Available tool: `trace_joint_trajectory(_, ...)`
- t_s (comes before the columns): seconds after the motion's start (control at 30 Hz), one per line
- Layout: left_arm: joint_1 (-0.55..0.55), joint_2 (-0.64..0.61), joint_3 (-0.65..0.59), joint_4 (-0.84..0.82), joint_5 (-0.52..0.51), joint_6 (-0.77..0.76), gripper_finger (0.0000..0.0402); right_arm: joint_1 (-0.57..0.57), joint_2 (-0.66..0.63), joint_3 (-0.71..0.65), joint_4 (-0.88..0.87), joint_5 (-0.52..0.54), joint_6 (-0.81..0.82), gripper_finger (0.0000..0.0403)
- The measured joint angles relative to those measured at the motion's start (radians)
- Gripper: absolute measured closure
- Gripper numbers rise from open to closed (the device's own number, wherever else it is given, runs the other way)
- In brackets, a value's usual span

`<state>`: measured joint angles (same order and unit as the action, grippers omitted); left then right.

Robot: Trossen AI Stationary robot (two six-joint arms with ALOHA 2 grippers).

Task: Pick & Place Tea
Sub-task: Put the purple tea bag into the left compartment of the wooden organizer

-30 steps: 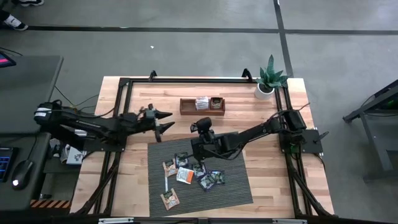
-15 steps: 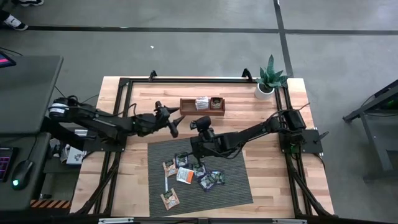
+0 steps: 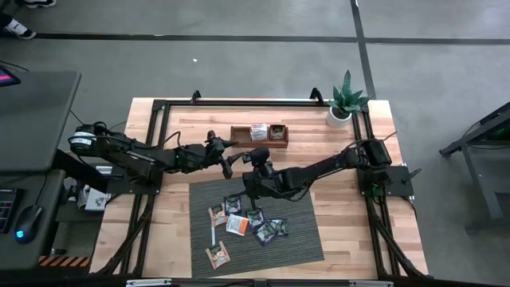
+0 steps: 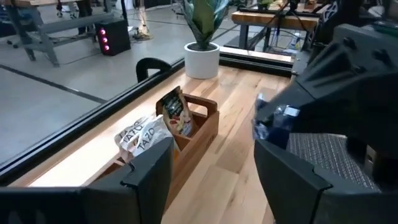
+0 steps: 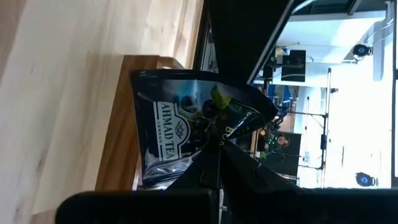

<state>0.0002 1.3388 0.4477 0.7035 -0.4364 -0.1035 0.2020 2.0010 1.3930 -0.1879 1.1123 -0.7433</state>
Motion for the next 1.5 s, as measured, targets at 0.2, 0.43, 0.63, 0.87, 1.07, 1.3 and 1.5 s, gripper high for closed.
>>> trace_joint_trajectory(0.2,0.001,-0.001,0.0,0.003,0.08,0.021,0.0179,-0.01,0.0,0.0,-0.008,0.005,0.006,0.0403)
trace_joint_trajectory(0.43,-0.001,-0.001,0.0,0.005,0.184,0.032,0.0179,-0.014,0.0,0.0,-0.009,-0.006,0.009,0.0403)
trace_joint_trajectory(0.63,0.0,-0.002,0.0,-0.007,0.207,0.073,0.0179,-0.029,0.0,0.0,-0.047,-0.006,0.019,0.0403)
trace_joint_trajectory(0.87,0.0,-0.002,0.0,0.003,0.13,0.072,0.0179,-0.032,0.0,0.0,-0.04,-0.029,0.043,0.0403)
trace_joint_trajectory(1.07,0.0,-0.002,0.0,0.006,0.142,0.067,0.0179,-0.032,0.0,0.0,0.001,-0.046,0.028,0.0403)
trace_joint_trajectory(1.3,0.0,0.023,0.0,0.017,0.117,0.046,0.018,-0.031,0.0,0.0,0.047,-0.07,0.022,0.0403)
trace_joint_trajectory(1.5,0.0,0.023,0.0,0.046,0.072,0.043,0.0216,-0.028,0.0,0.0,0.048,-0.071,0.027,0.0403)
